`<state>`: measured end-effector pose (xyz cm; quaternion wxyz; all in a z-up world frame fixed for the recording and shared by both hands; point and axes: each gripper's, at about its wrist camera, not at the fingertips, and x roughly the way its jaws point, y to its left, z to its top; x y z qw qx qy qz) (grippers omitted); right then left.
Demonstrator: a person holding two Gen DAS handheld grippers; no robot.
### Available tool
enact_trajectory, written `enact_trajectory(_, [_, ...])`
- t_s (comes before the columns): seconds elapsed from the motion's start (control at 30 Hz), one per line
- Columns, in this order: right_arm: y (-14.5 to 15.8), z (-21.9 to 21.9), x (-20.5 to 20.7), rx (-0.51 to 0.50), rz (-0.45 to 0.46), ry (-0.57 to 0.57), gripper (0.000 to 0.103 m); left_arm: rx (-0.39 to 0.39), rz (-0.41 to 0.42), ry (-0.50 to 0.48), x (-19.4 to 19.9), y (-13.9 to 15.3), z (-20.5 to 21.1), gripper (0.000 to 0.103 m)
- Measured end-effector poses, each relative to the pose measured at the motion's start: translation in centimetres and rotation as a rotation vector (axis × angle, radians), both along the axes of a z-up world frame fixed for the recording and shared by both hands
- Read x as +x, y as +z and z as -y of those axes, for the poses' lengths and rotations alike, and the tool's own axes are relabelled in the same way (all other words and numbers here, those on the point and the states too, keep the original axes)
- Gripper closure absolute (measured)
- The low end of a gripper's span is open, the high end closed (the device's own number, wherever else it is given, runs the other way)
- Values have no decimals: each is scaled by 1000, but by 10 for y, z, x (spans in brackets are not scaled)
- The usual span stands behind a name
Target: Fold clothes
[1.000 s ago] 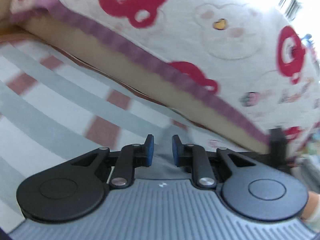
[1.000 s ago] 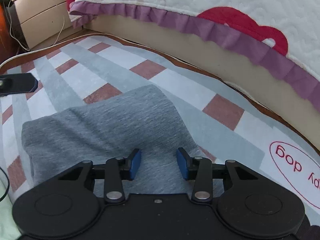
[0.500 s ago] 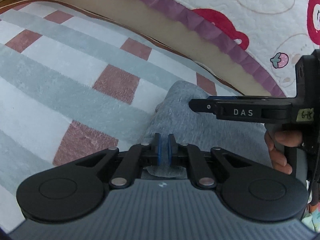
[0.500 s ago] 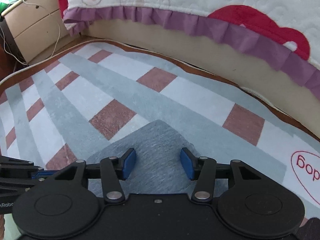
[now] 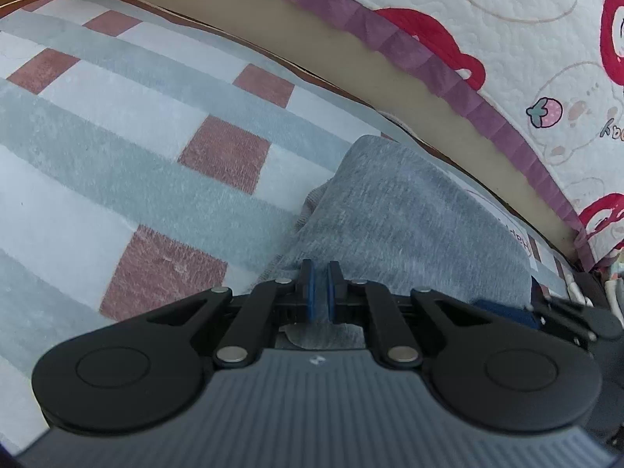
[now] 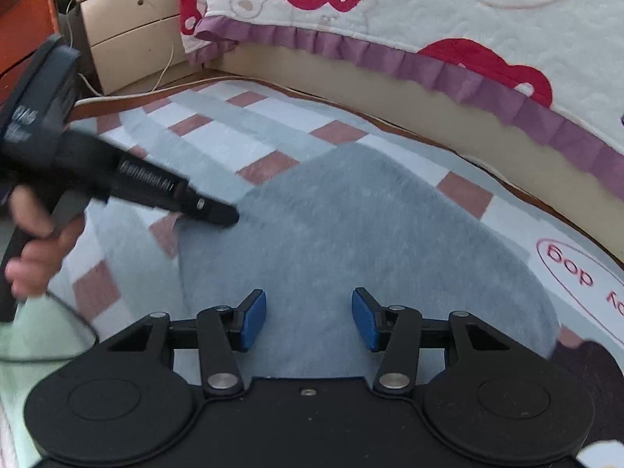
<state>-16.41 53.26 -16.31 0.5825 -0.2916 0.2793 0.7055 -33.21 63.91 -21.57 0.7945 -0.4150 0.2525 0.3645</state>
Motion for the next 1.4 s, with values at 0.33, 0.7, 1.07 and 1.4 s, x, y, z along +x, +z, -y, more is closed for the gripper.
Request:
enact_trajectory(0.33, [-3,55,16,-7,-65,-17,48,-1,7,11,-2,-2,0,97])
enact_trajectory(0.7, [6,111,61,-51,-442,-210,42,20,44,115,-10,4,14,96])
enact_trajectory(1.07, [-74,93,144,-35,-870,-569,31,-181,219,200,-44,-1,49,47])
enact_trajectory(1.4, [-87,47,154,-22,-945,-563,22,-292,306,341,-34,-44,42,39])
